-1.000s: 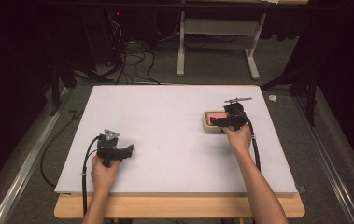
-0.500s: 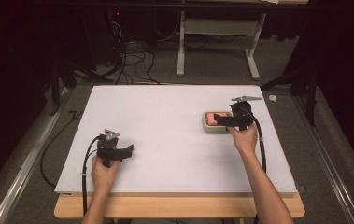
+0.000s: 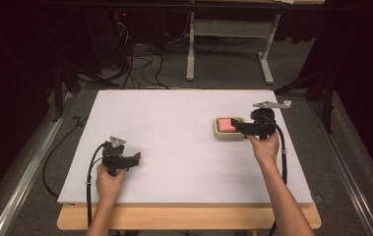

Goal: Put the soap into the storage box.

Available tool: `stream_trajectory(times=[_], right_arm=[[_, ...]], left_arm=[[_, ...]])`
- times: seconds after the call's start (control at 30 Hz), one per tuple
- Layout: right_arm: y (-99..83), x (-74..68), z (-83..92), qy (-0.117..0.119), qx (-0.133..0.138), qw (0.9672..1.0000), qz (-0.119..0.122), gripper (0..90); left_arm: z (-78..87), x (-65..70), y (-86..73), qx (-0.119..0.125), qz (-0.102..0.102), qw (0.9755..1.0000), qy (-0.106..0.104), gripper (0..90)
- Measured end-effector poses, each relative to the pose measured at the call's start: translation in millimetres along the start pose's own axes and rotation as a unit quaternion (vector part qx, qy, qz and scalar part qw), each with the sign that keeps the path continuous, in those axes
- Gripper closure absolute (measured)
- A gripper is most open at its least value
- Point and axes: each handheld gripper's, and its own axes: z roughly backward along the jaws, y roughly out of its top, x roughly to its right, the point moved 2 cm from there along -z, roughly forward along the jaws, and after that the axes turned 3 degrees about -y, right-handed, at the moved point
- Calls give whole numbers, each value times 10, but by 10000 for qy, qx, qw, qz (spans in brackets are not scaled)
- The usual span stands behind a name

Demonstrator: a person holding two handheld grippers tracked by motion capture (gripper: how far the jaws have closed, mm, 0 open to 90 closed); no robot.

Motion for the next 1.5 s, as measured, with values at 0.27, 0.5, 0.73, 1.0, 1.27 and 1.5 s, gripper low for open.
stream_trajectory(times=[0.27,0.5,0.73,1.0,1.27,1.5], right_arm=[[-122,74,98,54,77,9999,-105,157],[-176,123,208,64,187,9997,-154,160],[-238,156,299,104,247,9995,-159,164],[-314,175,349,126,278,9993,-197,169],[-379,180,408,167,357,9990,-225,171],[-454,187,469,195,402,9987,-250,172]], left_arm=[[0,0,0,0,1,10000,1,156],[0,1,0,0,0,10000,2,156],[0,1,0,0,0,10000,2,155],[0,0,0,1,0,10000,2,156],[0,1,0,1,2,10000,2,155],[0,0,0,0,-1,10000,2,156]])
